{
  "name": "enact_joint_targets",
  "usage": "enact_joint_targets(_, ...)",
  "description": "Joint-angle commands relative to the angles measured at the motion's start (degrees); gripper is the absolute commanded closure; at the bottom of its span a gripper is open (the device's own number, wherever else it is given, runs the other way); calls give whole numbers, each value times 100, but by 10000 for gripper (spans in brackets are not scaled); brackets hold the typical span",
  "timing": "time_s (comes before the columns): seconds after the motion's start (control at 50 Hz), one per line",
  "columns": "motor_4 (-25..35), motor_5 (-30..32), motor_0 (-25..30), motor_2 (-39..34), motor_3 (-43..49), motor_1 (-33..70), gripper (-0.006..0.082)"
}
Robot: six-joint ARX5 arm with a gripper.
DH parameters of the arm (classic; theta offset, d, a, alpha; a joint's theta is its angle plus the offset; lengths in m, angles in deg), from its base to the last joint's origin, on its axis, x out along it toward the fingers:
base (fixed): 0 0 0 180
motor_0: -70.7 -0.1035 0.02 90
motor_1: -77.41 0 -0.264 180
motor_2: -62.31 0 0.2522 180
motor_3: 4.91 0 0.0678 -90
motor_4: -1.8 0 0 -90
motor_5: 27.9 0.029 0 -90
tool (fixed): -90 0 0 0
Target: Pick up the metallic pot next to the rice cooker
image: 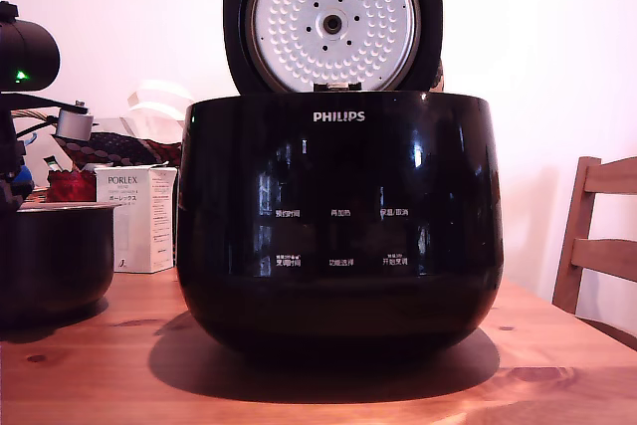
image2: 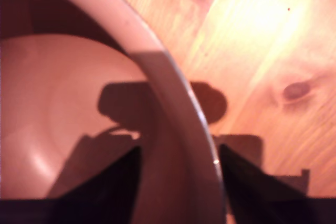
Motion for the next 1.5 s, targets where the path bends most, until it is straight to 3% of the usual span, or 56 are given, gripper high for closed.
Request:
enact_joint_targets(0.0, 81, 28, -7, -28, 7, 114, 708)
enact_joint_targets(0.04, 83, 28, -7, -28, 0, 114, 796)
enact_joint_targets(0.52, -369, 131, 76, 15, 437, 48, 788)
enact_joint_targets(0.86, -568, 133, 361, 264, 1207, -754, 788)
enact_joint_targets(1.16, -1119, 127, 634, 1027, 2562, -1499, 788)
enact_joint_targets(1.34, -1073, -391, 837, 1869, 3530, -1663, 788)
enact_joint_targets(1.48, -664, -704, 1117, 2461, 3582, -1714, 788)
